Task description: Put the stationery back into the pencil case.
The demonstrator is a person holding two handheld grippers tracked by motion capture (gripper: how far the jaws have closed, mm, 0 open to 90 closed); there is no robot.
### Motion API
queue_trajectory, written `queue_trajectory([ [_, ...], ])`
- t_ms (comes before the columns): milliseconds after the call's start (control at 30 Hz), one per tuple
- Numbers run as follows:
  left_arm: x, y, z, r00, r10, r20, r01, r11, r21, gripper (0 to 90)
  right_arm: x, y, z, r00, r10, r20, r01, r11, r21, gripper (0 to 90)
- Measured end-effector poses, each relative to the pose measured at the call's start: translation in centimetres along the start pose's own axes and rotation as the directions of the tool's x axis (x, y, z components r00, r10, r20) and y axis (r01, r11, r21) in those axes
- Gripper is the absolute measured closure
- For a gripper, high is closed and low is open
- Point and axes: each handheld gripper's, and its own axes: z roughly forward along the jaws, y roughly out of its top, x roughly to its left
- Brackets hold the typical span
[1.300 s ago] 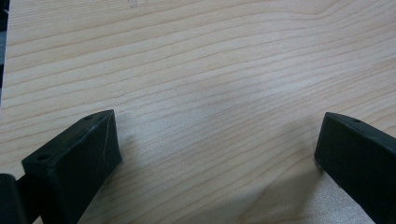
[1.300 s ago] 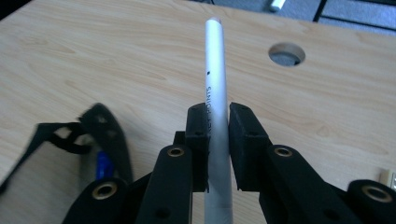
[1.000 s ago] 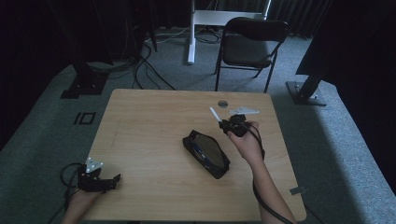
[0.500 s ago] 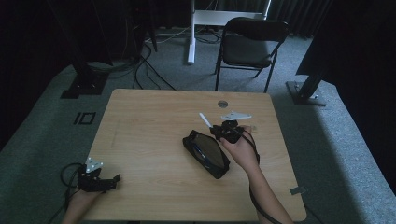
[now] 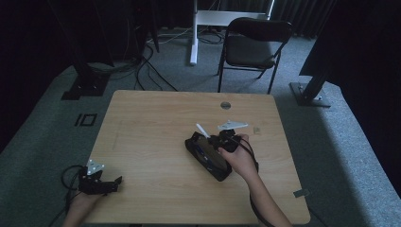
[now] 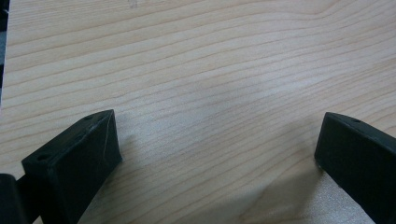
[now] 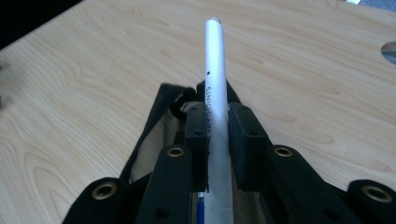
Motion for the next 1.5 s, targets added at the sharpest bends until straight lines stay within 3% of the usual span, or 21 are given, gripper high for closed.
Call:
queue_trajectory([
  [933, 0.0, 0.0, 0.0, 1.0000, 0.000, 0.000, 0.000, 1.0000, 0.000, 0.1, 0.9, -2.7, 2.5, 0.9987, -0.044, -0.025, 0.047, 0.992, 0.116, 78.4],
  [1500, 0.0, 0.0, 0.0, 1.0000, 0.000, 0.000, 0.000, 1.0000, 0.000, 0.1, 1.4, -2.3, 4.0, 0.9969, -0.078, -0.004, 0.077, 0.975, 0.209, 78.4],
])
